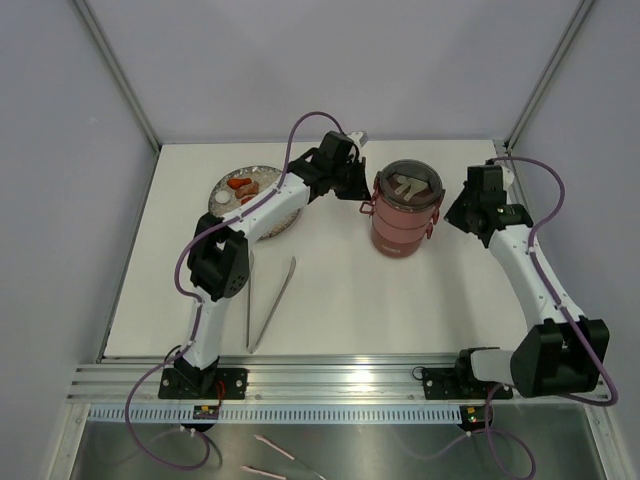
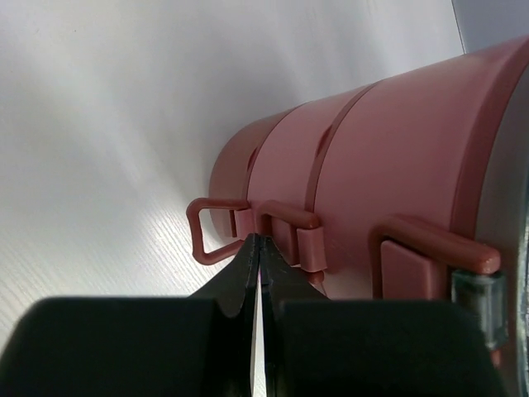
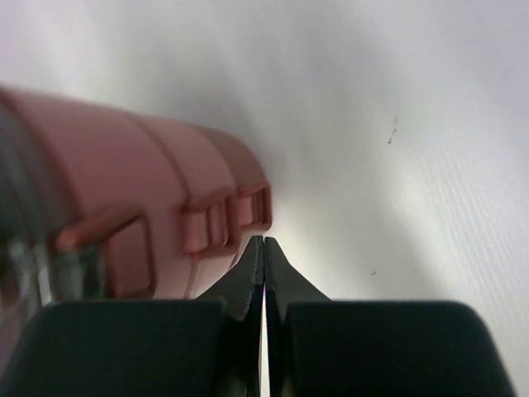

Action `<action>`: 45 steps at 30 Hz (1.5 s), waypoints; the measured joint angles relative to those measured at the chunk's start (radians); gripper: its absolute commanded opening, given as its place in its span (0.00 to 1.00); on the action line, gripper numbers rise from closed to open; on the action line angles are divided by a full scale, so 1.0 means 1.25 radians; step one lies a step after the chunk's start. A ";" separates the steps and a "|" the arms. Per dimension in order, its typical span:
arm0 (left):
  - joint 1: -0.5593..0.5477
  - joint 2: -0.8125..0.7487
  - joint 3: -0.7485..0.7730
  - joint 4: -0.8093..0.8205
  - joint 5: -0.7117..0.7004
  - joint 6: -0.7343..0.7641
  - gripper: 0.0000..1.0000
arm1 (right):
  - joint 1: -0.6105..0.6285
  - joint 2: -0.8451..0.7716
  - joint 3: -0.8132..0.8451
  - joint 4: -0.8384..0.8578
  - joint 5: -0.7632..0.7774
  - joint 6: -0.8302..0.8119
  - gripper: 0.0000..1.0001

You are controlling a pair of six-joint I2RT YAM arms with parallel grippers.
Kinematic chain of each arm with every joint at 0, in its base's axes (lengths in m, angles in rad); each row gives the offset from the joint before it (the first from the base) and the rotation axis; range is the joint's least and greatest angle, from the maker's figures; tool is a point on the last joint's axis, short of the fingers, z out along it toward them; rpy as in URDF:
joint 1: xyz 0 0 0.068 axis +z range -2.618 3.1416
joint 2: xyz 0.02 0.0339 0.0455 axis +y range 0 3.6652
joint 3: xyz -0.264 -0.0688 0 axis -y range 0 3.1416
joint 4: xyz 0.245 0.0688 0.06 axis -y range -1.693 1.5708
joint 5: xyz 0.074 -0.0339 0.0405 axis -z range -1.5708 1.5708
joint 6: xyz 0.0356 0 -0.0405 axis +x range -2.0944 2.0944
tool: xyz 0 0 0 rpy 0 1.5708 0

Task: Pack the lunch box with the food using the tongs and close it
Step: Close the fastener on the packing box.

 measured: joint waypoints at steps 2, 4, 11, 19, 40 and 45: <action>0.001 0.000 -0.001 -0.005 0.000 0.002 0.00 | -0.031 0.041 0.022 -0.007 -0.003 0.002 0.00; 0.002 0.000 -0.001 -0.012 0.000 0.005 0.00 | -0.056 0.067 0.035 -0.009 -0.005 0.005 0.00; 0.006 0.000 -0.001 -0.015 0.007 0.005 0.00 | -0.076 0.149 0.059 0.002 -0.056 0.000 0.00; 0.006 0.024 -0.001 -0.012 0.038 -0.003 0.00 | -0.052 0.222 0.074 0.014 -0.146 -0.004 0.00; 0.036 0.016 -0.055 -0.009 0.028 0.008 0.00 | -0.027 0.165 0.026 0.034 -0.128 -0.006 0.00; 0.091 0.009 -0.060 -0.008 0.029 0.008 0.00 | -0.032 0.130 0.003 0.034 -0.128 -0.004 0.00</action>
